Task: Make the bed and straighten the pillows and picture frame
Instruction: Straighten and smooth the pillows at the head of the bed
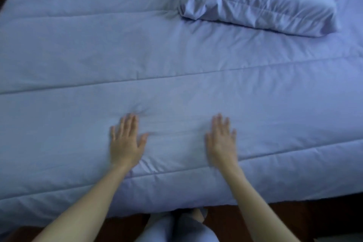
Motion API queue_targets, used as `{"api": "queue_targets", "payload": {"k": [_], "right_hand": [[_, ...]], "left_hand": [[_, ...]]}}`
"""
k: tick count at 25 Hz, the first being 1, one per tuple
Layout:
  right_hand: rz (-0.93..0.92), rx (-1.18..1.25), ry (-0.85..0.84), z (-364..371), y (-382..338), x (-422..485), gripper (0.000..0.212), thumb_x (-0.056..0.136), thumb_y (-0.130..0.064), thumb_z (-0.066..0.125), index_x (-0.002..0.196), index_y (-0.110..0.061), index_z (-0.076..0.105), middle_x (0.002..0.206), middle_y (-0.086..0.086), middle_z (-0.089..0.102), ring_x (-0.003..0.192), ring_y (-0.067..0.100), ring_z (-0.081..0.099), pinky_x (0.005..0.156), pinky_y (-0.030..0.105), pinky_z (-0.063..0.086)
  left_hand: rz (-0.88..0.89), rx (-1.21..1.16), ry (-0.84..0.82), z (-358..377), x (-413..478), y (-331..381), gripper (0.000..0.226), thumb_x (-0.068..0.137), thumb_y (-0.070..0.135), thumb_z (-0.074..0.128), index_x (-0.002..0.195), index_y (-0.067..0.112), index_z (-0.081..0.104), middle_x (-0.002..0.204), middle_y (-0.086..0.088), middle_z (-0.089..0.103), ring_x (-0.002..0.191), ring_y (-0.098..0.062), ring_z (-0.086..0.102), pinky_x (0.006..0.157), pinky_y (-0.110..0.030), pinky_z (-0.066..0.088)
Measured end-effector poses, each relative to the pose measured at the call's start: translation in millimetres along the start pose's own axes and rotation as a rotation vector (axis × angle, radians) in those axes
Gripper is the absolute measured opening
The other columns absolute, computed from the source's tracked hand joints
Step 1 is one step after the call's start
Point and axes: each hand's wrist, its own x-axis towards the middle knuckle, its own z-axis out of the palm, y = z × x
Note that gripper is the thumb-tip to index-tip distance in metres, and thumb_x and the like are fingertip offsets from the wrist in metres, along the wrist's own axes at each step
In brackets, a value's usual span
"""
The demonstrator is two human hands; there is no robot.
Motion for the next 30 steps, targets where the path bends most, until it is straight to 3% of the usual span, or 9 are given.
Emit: {"api": "queue_targets", "payload": {"k": [2, 4, 7, 13, 18, 20, 23, 26, 30], "right_hand": [[-0.435, -0.128, -0.098, 10.7, -22.2, 9.1, 0.057, 0.096, -0.036, 0.044, 0.149, -0.022, 0.029, 0.158, 0.001, 0.022, 0.146, 0.028, 0.020, 0.114, 0.058, 0.018], [-0.531, -0.190, -0.117, 3.7, -5.7, 41.6, 0.055, 0.096, -0.042, 0.042, 0.148, -0.031, 0.029, 0.157, -0.003, 0.026, 0.145, 0.025, 0.023, 0.114, 0.056, 0.015], [-0.260, -0.161, -0.105, -21.5, 68.2, 93.8, 0.055, 0.099, -0.047, 0.028, 0.150, -0.038, 0.012, 0.161, -0.010, 0.009, 0.149, 0.019, 0.005, 0.117, 0.049, 0.002], [0.002, -0.165, -0.085, -103.0, 273.2, 187.7, 0.053, 0.100, -0.046, 0.021, 0.150, -0.039, 0.006, 0.161, -0.012, 0.001, 0.149, 0.015, -0.001, 0.118, 0.047, 0.002], [0.166, -0.152, -0.085, -169.9, 422.8, 209.7, 0.052, 0.100, -0.044, 0.021, 0.150, -0.039, 0.009, 0.161, -0.012, 0.005, 0.149, 0.014, 0.002, 0.118, 0.049, 0.003], [0.362, -0.166, -0.020, -193.0, 453.5, 225.8, 0.048, 0.100, -0.038, 0.027, 0.148, -0.032, 0.029, 0.159, -0.004, 0.024, 0.146, 0.019, 0.018, 0.116, 0.058, 0.004], [0.618, -0.101, 0.068, -241.4, 448.7, 296.9, 0.040, 0.091, -0.025, 0.040, 0.124, -0.017, 0.059, 0.135, 0.016, 0.054, 0.131, 0.034, 0.043, 0.113, 0.063, 0.012], [0.349, 0.100, 0.175, -284.4, 403.3, 392.2, 0.054, 0.086, -0.030, 0.053, 0.137, -0.016, 0.040, 0.138, 0.022, 0.046, 0.127, 0.041, 0.043, 0.106, 0.054, 0.035], [0.166, 0.001, 0.115, -285.7, 342.2, 463.3, 0.095, 0.075, -0.034, 0.075, 0.147, -0.035, 0.012, 0.147, 0.017, 0.023, 0.128, 0.041, 0.035, 0.100, 0.051, 0.035]], "left_hand": [[-0.224, -0.065, 0.002, -3.3, 9.4, -22.3, 0.075, 0.086, 0.053, 0.025, 0.147, 0.009, 0.032, 0.155, -0.013, 0.030, 0.143, -0.033, 0.026, 0.112, -0.062, 0.015], [-0.369, -0.115, -0.006, -11.9, 23.4, -12.7, 0.075, 0.086, 0.048, 0.024, 0.147, 0.004, 0.029, 0.157, -0.015, 0.022, 0.145, -0.037, 0.019, 0.112, -0.066, 0.011], [-0.154, -0.140, 0.036, -20.8, 54.4, 58.2, 0.069, 0.087, 0.041, 0.026, 0.144, 0.003, 0.036, 0.155, -0.019, 0.027, 0.143, -0.040, 0.025, 0.111, -0.064, 0.012], [0.191, -0.234, 0.105, -16.1, 134.0, 261.7, 0.066, 0.089, 0.044, 0.024, 0.145, 0.010, 0.038, 0.156, -0.011, 0.027, 0.144, -0.031, 0.026, 0.114, -0.058, 0.015], [-0.041, -0.139, -0.014, 8.2, 174.8, 375.7, 0.066, 0.095, 0.053, 0.028, 0.151, 0.019, 0.019, 0.161, -0.006, 0.010, 0.148, -0.030, 0.009, 0.114, -0.059, 0.005], [-0.114, -0.097, -0.104, 11.7, 180.3, 396.5, 0.077, 0.089, 0.065, 0.027, 0.152, 0.025, 0.007, 0.162, -0.005, 0.000, 0.148, -0.033, -0.001, 0.112, -0.063, 0.001], [-0.185, -0.047, -0.229, 12.8, 189.4, 404.7, 0.091, 0.077, 0.082, 0.017, 0.148, 0.034, -0.015, 0.160, -0.002, -0.019, 0.146, -0.034, -0.016, 0.109, -0.067, -0.003], [-0.217, -0.011, -0.372, 12.2, 200.5, 404.6, 0.091, 0.072, 0.085, 0.008, 0.132, 0.036, -0.039, 0.154, -0.002, -0.035, 0.143, -0.034, -0.027, 0.107, -0.069, -0.007], [-0.250, 0.050, -0.450, 16.3, 206.8, 407.5, 0.084, 0.076, 0.082, 0.005, 0.117, 0.034, -0.050, 0.133, 0.002, -0.055, 0.138, -0.035, -0.036, 0.105, -0.070, -0.011]]}}
